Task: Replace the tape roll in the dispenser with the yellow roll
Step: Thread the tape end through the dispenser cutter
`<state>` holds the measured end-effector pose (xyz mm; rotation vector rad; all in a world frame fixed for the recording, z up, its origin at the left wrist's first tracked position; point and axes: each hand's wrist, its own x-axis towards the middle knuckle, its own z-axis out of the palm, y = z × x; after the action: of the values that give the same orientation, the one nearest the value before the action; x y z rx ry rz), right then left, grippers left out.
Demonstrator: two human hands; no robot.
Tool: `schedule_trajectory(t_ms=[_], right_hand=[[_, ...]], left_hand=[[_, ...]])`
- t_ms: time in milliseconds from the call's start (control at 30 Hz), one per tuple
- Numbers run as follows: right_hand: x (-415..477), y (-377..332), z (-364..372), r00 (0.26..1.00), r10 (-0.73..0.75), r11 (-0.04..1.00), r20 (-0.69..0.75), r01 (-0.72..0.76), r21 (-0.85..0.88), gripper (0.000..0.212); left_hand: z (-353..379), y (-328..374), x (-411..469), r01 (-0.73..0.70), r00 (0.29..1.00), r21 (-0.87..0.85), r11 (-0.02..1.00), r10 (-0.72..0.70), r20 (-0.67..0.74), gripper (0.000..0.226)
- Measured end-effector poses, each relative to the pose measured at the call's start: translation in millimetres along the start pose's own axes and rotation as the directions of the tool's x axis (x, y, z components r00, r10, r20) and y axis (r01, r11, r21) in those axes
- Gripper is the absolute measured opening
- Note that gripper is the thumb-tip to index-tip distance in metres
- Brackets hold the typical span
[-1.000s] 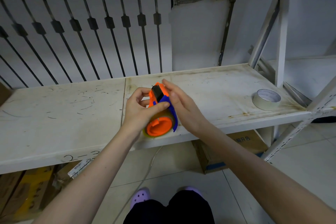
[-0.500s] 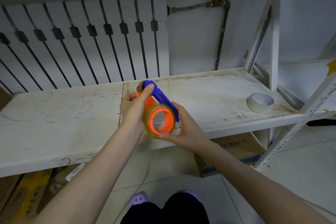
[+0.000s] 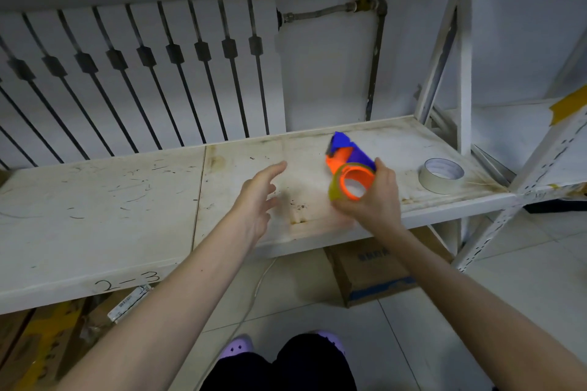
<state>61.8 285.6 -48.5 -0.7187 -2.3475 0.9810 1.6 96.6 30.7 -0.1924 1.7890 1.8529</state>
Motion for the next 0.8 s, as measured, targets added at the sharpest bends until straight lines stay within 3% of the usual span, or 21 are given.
schedule_trajectory(t_ms=[233,567,700,800], right_hand=[[49,48,-13,0.973,0.202,0.945,-0.11,-0.223,-0.237,0.111],[66,53,0,0.985,0.168,0.944,-0.042,-0.173,-0.281,0.111],[67,44,-6,0.975,0.211,0.914,0.073,-0.17,-0.369,0.122],[57,23,-15,0.98,0.197,0.903,0.02,-0.173,-0.393,0.12]], left_hand=[[-6,0,15,-0.036,0.998,0.063,0.997,0.039,-0.045,0.041],[-7,16,23,-0.117,0.991,0.095,0.989,0.123,-0.059,0.026],[-9,22,18,-0.139,0.987,0.094,0.986,0.145,-0.068,0.038],[-12,32,4,-0.178,0.98,0.087,0.98,0.184,-0.068,0.037]])
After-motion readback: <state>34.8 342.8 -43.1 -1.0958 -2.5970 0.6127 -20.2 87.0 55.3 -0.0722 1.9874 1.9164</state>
